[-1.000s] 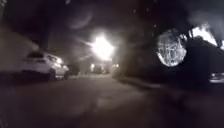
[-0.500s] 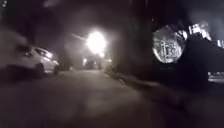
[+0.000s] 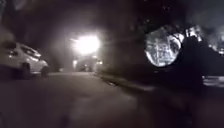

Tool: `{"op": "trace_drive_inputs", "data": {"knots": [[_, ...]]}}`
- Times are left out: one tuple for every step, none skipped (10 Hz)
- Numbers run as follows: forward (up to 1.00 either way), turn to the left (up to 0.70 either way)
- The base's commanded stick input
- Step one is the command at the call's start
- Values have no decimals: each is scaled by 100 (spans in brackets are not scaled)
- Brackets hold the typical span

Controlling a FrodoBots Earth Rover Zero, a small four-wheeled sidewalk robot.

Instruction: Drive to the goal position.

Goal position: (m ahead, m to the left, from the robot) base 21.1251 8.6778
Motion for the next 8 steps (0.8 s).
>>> {"op": "trace_drive_inputs", "data": {"knots": [[70, 0], [70, 0], [70, 0], [70, 0], [70, 0], [70, 0], [70, 0], [70, 0]]}}
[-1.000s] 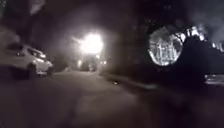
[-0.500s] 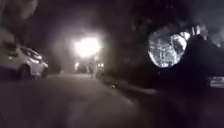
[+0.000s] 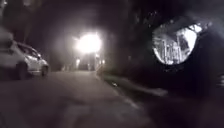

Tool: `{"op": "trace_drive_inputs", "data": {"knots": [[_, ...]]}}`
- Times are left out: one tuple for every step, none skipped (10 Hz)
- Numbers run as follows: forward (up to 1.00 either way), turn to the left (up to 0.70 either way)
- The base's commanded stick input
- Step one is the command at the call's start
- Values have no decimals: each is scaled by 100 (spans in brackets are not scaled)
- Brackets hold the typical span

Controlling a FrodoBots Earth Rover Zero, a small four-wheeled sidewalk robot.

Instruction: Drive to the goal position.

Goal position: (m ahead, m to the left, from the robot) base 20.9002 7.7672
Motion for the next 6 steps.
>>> {"op": "trace_drive_inputs", "data": {"knots": [[70, 0], [70, 0], [70, 0], [70, 0], [70, 0], [70, 0]]}}
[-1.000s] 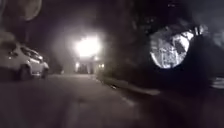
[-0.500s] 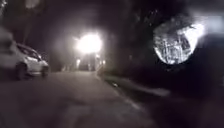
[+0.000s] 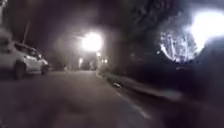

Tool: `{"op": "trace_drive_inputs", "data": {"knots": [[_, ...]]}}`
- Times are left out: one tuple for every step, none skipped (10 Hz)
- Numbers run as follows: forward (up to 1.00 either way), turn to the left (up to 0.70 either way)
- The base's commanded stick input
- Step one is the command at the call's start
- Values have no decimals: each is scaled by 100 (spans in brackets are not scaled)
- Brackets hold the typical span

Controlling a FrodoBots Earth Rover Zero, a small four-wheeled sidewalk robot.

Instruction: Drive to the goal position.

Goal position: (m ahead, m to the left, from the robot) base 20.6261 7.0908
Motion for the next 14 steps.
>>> {"op": "trace_drive_inputs", "data": {"knots": [[70, 0], [70, 0], [70, 0], [70, 0], [70, 0], [70, 0], [70, 0], [70, 0], [70, 0], [70, 0], [70, 0], [70, 0], [70, 0], [70, 0]]}}
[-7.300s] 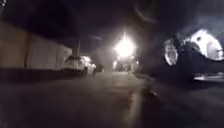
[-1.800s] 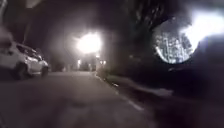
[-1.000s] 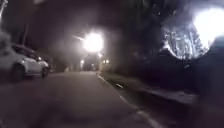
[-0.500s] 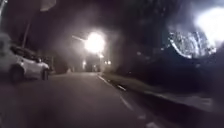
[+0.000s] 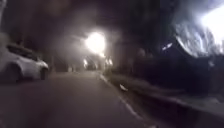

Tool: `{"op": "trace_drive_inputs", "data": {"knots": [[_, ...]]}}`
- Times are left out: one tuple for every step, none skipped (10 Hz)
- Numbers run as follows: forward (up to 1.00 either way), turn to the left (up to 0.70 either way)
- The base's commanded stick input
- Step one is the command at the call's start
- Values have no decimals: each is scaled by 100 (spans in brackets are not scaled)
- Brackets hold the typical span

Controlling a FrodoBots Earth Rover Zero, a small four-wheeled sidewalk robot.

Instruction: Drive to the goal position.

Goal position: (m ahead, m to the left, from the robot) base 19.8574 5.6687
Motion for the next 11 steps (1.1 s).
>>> {"op": "trace_drive_inputs", "data": {"knots": [[70, 0], [70, 0], [70, 0], [70, 0], [70, 0], [70, 0], [70, 0], [70, 0], [70, 0], [70, 0], [70, 0]]}}
